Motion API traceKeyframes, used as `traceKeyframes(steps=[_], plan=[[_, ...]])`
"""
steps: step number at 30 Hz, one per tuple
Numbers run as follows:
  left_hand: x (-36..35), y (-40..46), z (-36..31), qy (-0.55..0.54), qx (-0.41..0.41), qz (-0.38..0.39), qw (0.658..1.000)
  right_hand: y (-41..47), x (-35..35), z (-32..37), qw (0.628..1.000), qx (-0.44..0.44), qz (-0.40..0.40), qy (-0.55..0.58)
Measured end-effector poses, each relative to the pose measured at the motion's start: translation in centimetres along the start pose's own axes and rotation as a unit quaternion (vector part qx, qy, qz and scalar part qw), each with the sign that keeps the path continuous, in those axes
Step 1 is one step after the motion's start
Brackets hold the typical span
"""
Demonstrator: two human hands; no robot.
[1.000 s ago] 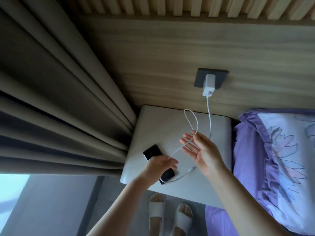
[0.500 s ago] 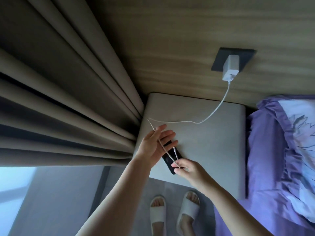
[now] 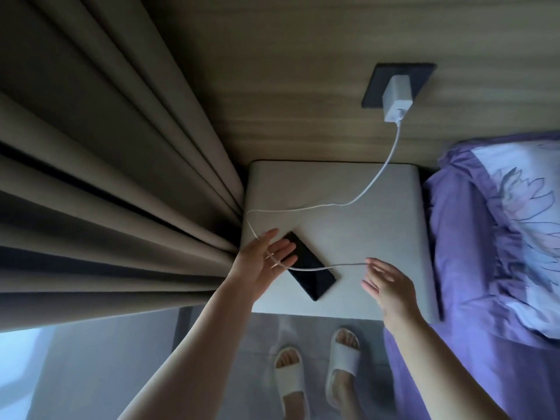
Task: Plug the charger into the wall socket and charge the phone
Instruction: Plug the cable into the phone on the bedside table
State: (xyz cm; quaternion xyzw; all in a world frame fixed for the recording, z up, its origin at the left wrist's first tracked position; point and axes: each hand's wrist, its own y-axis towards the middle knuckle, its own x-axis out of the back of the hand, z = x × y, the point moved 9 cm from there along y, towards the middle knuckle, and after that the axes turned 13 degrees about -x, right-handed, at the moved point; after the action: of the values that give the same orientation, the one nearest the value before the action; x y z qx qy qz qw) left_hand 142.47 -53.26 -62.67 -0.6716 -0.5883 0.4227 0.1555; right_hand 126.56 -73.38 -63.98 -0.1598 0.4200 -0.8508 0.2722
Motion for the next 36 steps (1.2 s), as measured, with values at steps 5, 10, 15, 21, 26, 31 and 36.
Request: traceKeyframes(steps=[5, 10, 15, 21, 26, 31, 36], plan=[[4.2, -0.7, 3.4, 0.184, 0.038, -0.048, 0.981, -0.5, -0.6, 0.0, 0.984, -0.04, 0.017, 0.172], [7.5, -1.3, 5.4, 0.279, 0.053, -0.125, 0.951, -0.5, -2.1, -0.9, 1.0, 0.004, 0.015, -0.013], [8.4, -1.9, 2.5, 0.466, -0.086, -0.228, 0.85, 1.6, -2.5, -3.0, 0.987, -0.005, -0.02, -0.159], [3.6, 1.5, 8.0, 0.276, -0.007, -0.096, 0.956, 4.4, -3.9, -3.7, 0.972, 0.038, -0.028, -0.23], [3.7, 2.8, 10.9, 0.225, 0.054, -0.144, 0.962, 6.4, -5.4, -4.0, 0.945, 0.061, -0.018, -0.32], [4.6, 3.6, 11.4, 0.241, 0.085, -0.155, 0.954, 7.2, -6.0, -4.7, 0.937, 0.044, -0.006, -0.347], [4.8, 4.2, 11.7, 0.268, 0.086, -0.143, 0.949, 7.1, -5.5, -5.9, 0.958, -0.012, 0.025, -0.286]])
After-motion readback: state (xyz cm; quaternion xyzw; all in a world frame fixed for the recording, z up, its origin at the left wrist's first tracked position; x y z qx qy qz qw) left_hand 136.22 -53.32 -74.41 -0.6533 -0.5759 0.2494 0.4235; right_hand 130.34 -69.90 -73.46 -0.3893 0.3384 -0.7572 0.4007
